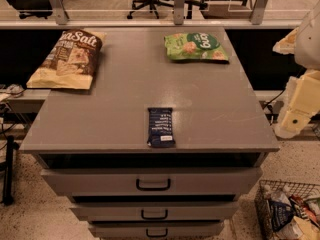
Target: Move rxbar blueberry near green rice chip bag
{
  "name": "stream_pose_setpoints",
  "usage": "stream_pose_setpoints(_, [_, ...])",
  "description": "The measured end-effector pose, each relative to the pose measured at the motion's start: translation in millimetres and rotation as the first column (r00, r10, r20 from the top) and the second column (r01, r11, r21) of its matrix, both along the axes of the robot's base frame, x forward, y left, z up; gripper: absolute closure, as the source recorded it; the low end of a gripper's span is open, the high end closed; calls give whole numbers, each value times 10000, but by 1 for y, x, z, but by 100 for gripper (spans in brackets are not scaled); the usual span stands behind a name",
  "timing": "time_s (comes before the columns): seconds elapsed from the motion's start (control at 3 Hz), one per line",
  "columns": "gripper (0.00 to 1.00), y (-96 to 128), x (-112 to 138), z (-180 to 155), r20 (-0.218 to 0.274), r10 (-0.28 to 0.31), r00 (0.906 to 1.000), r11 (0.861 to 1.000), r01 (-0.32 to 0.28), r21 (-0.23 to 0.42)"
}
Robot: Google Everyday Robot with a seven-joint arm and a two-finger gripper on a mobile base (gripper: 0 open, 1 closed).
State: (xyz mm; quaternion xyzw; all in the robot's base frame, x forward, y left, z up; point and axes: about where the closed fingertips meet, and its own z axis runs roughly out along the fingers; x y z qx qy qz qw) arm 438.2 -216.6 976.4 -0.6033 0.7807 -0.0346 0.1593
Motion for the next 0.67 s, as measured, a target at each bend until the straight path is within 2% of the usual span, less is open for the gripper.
stream_pose_setpoints(0.33, [0, 0, 0, 1, 25, -4, 10000, 10000, 4, 15])
stream_pose_setpoints(0.67, [0, 27, 9, -17, -133, 124, 9998, 9977, -115, 665])
